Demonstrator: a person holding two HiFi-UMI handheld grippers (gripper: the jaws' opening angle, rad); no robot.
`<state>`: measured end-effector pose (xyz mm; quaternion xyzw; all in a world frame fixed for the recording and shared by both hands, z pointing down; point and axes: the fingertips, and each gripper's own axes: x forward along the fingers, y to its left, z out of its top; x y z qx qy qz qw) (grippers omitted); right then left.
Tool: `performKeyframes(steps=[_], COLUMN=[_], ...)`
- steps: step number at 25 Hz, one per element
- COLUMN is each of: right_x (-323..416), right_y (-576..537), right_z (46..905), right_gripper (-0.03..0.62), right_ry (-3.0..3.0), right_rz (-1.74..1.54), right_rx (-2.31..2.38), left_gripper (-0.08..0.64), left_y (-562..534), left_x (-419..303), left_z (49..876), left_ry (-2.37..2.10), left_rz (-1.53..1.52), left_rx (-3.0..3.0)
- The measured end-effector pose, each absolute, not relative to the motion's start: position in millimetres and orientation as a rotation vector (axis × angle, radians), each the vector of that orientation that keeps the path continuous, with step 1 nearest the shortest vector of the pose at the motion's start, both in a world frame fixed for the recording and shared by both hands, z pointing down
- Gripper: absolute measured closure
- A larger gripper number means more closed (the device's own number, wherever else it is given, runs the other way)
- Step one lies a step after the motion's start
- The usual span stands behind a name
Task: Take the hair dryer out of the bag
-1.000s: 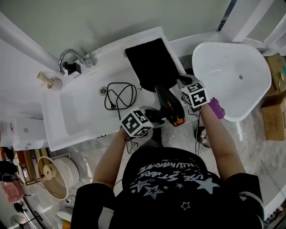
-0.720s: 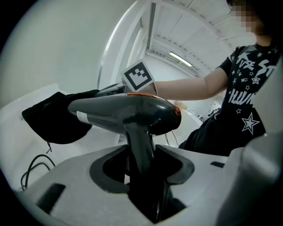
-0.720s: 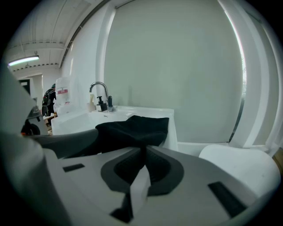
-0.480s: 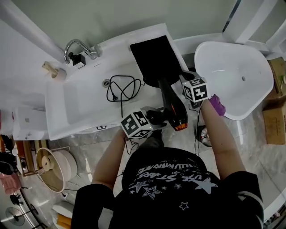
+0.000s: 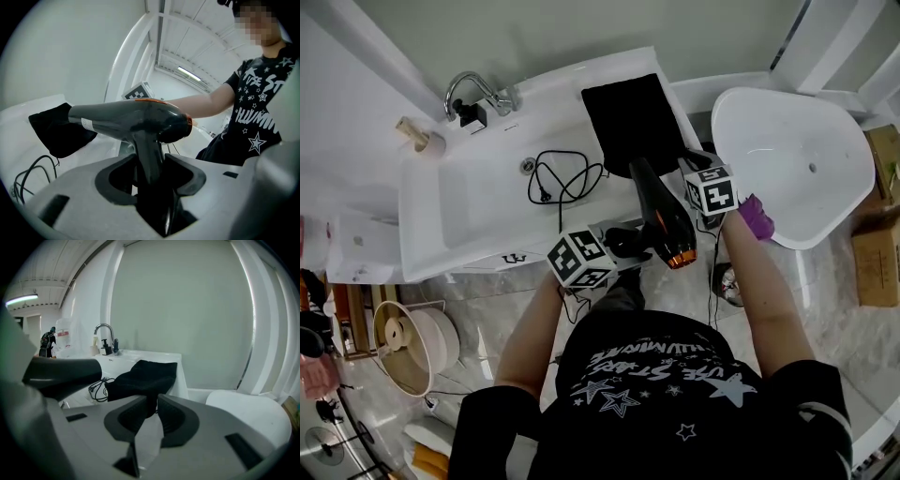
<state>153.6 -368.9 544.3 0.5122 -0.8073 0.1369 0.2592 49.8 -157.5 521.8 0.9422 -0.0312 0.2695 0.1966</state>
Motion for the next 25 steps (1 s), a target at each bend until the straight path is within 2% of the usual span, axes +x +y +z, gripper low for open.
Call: performKeyframes(steps=[9, 15, 21, 25], right_x=[162, 172, 176, 178], right_y=[-328, -296, -249, -219], right_z=[541, 538, 524, 507], right_gripper=[0.454, 0.443, 0.462, 0.545], right_ry=[-2.176, -2.184, -2.245, -2.308], right_rz=[0.349, 0.359, 0.381, 0.381], right_rx=[1.403, 1.446, 1.483, 1.537], left_gripper=[0.362, 0.362, 0.362, 0.362], left_y=[-160, -153, -132, -114], left_x=[39, 33, 32, 30], left_z=[497, 484, 470, 460], left_ry=[-0.281, -0.376, -0.463, -0.54], left_rz=[0.51, 0.365, 0.268, 0.219], left_rx=[2.607, 2.577, 2.568, 2.567])
